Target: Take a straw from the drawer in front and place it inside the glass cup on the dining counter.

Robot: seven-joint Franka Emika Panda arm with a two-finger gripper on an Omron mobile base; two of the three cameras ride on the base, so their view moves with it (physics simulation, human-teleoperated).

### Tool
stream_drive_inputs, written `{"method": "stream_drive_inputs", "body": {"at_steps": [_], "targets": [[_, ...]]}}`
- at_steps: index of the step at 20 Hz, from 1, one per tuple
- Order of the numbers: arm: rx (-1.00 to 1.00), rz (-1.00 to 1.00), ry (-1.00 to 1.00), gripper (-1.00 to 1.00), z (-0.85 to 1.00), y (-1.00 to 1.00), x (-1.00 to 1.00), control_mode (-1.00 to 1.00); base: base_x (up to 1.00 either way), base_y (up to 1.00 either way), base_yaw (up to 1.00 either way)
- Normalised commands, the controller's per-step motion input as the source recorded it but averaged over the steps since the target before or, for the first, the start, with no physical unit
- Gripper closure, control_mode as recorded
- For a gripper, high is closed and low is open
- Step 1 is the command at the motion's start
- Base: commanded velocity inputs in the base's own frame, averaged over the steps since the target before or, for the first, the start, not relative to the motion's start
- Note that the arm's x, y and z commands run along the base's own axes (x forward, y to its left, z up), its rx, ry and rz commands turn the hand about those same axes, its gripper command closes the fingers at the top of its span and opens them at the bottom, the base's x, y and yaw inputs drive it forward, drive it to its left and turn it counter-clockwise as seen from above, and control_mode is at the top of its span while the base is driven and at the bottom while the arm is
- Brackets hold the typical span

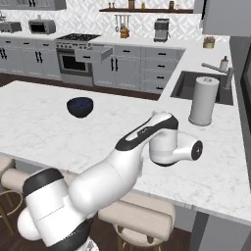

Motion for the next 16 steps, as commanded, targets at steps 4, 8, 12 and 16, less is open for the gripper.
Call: {"method": "stream_drive_inputs", "body": {"at_steps": [4,8,12,16], "targets": [[0.00,0.00,-0.06,1.00,-0.04,0.16,0.20,-1.00,0.00,0.00,0.00],[0.00,0.03,-0.10,1.00,0.00,0.00,0.31,-1.00,0.00,0.00,0.00],[0.00,0.10,-0.03,1.00,-0.08,-0.19,0.22,-1.00,0.00,0.00,0.00],[0.00,0.09,-0.04,1.00,-0.14,-0.20,0.12,-1.00,0.00,0.00,0.00]]}}
